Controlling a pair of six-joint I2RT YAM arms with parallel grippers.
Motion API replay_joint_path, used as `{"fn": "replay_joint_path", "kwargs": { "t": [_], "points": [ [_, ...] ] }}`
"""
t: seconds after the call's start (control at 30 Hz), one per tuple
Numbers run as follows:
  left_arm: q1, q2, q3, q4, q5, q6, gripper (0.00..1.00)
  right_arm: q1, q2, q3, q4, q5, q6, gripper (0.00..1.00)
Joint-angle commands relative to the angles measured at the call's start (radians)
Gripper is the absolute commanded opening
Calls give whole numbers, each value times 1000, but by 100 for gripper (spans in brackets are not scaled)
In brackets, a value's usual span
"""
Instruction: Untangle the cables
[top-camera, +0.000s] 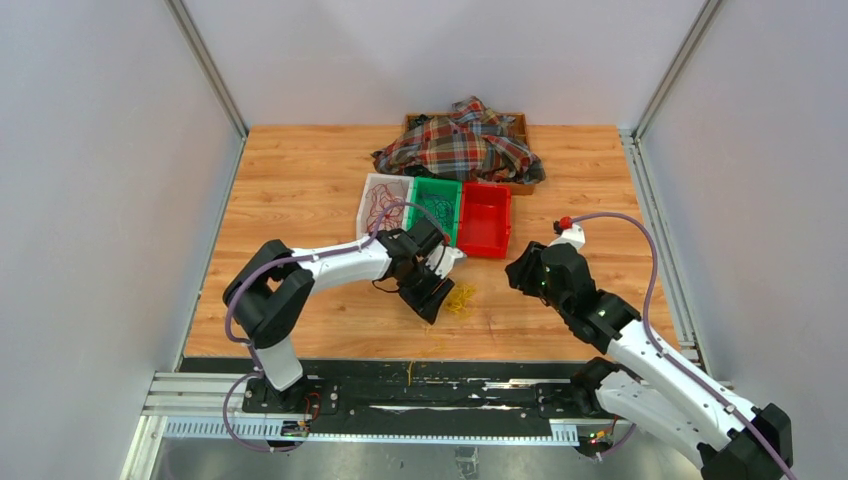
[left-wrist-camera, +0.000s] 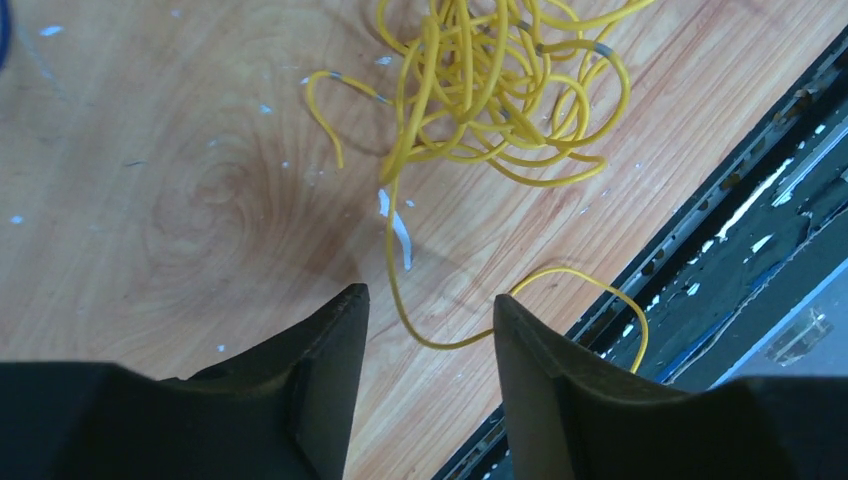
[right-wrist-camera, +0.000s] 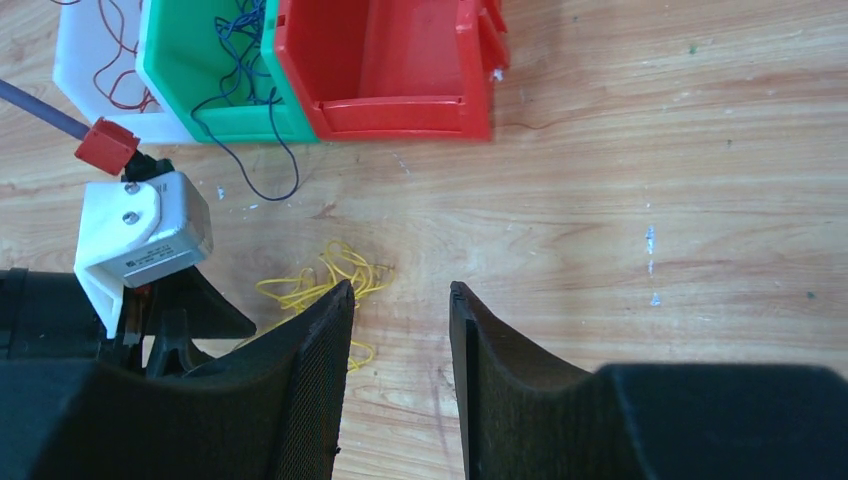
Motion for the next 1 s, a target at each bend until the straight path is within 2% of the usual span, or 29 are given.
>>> {"fn": "replay_joint_path", "kwargs": {
  "t": [0.0,0.1,0.17,0.2,0.27,0.43,0.53,0.67,0.97],
  "points": [
    [-7,19,-10,31,65,-36,48,15,-3,-10,-27,63,-13,41],
    [-10,24,-4,27,69,-18,29,16,11,-4,-25,64,-15,41],
    [-9,26,15,5,49,15,12,16,19,-4,-17,59,-19,41],
    [-9,22,25,-8,36,34,6,16,21,-6,-7,53,-24,41],
    [-7,6,55,-45,21,74,1,16,20,-12,25,36,-40,41],
    [2,-44,248,-237,-13,253,1,15,-4,-59,213,-64,-153,46],
    [1,-112,357,-331,-57,378,1,18,-13,-104,420,-206,-265,53],
    [1,-183,467,-421,-105,498,1,19,14,-123,629,-383,-402,56],
    [1,-241,581,-546,-98,613,0,75,161,-28,865,-642,-472,58]
  ]
}}
